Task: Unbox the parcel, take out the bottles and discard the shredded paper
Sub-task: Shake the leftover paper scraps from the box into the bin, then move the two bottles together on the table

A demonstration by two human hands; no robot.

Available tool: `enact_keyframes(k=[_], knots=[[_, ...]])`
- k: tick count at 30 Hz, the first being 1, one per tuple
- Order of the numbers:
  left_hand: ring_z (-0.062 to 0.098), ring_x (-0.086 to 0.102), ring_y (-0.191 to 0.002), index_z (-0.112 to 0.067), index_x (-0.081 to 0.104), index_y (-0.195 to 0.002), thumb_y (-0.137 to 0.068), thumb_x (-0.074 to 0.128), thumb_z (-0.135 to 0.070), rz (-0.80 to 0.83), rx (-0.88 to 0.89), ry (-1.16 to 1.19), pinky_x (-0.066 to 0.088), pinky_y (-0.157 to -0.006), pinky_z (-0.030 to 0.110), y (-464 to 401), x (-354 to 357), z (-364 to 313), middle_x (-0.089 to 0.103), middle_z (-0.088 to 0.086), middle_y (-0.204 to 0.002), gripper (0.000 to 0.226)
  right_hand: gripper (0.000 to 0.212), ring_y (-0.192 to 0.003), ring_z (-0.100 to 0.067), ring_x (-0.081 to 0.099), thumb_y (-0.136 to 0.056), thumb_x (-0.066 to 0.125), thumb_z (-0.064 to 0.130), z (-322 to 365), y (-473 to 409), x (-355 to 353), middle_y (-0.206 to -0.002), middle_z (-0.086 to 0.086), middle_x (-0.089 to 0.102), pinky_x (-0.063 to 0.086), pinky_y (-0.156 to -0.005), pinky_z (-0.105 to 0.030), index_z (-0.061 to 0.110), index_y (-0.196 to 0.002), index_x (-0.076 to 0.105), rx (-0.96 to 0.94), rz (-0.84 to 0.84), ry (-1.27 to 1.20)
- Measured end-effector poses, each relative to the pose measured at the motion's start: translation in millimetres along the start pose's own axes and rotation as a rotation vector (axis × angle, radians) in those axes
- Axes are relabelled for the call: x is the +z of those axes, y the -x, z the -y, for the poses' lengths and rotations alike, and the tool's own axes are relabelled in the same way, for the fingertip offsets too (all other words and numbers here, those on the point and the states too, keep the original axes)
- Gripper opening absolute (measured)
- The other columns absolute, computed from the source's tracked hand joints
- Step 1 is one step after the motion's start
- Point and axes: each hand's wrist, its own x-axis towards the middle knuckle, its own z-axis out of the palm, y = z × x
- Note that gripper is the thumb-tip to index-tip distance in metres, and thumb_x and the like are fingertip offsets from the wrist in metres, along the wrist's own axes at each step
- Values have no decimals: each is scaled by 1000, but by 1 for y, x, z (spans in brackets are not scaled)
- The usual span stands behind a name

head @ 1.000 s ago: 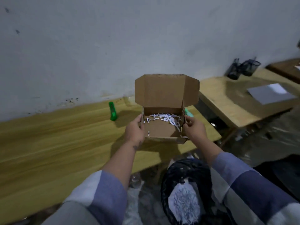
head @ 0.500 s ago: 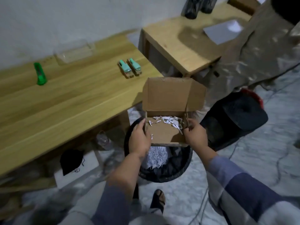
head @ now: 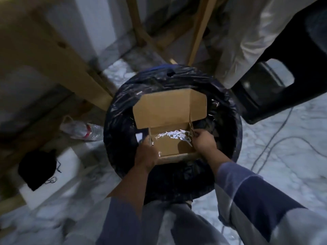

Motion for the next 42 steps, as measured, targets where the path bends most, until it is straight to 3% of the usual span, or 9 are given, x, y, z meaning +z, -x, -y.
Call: enact_keyframes(k=[4,10,13,16,20,28,33,38,42], knots=[[34,52,-118,-20,20,-151,-88,47,-22,132,-19,-103,43,-99,38,-29,16,4,51,14,-136,68,37,-117,-35,57,-90,55,25,-1,-31,23,-124,-18,62,45,-95,-33,16,-126,58,28,76,2],[32,48,-126,-3,46,-136,-96,49,-12,133,46,-98,37,-101,29,15,-32,-40,51,20,-137,41,32,-113,-31,59,-88,53,18,31,8,-17,-120,-14,64,47,-90,-30,11,-119,60,39,113,54],[30,51,-125,-4,49,-134,-97,48,-13,132,75,-67,38,-100,27,56,-77,-77,55,17,-134,38,31,-109,-31,62,-91,49,17,69,57,-67,-119,-15,65,51,-75,-25,7,-118,62,-35,110,102],[28,51,-124,-3,48,-135,-97,45,-10,132,91,-16,38,-100,27,105,-122,-126,54,13,-136,39,31,-113,-30,60,-87,53,16,109,114,-120,-120,-13,66,47,-88,-29,12,-116,64,-115,99,114],[25,52,-121,-9,50,-134,-97,34,-13,92,166,-44,43,-95,27,164,-178,-179,54,9,-136,41,31,-112,-29,59,-89,50,19,159,188,-180,-124,-10,63,45,-87,-29,20,-118,63,-240,20,97],[25,62,-107,-10,63,-120,-96,46,-15,-278,290,108,38,-75,18,219,-314,-213,67,11,-119,30,29,-99,-32,62,-89,45,17,283,267,-235,-114,-11,65,54,-83,-38,21,-109,66,-516,-203,131],[25,58,-115,-12,62,-122,-94,49,-12,-516,252,122,41,-86,23,201,-403,-202,63,8,-126,31,32,-104,-28,61,-85,53,22,362,271,-227,-112,-9,67,51,-83,-36,23,-116,63,-600,-213,177],[31,55,-114,-16,50,-134,-91,58,-20,-665,172,114,44,-92,35,145,-482,-185,49,12,-138,44,71,-121,-30,50,-77,67,47,433,238,-205,-132,-10,51,46,-98,-40,17,-137,43,-529,-273,253],[34,41,-130,-9,41,-139,-87,67,-24,-731,103,184,33,-107,37,103,-528,-174,36,15,-145,60,93,-128,-33,39,-69,71,57,467,203,-185,-141,-12,37,39,-102,-44,14,-140,30,-408,-249,313]])
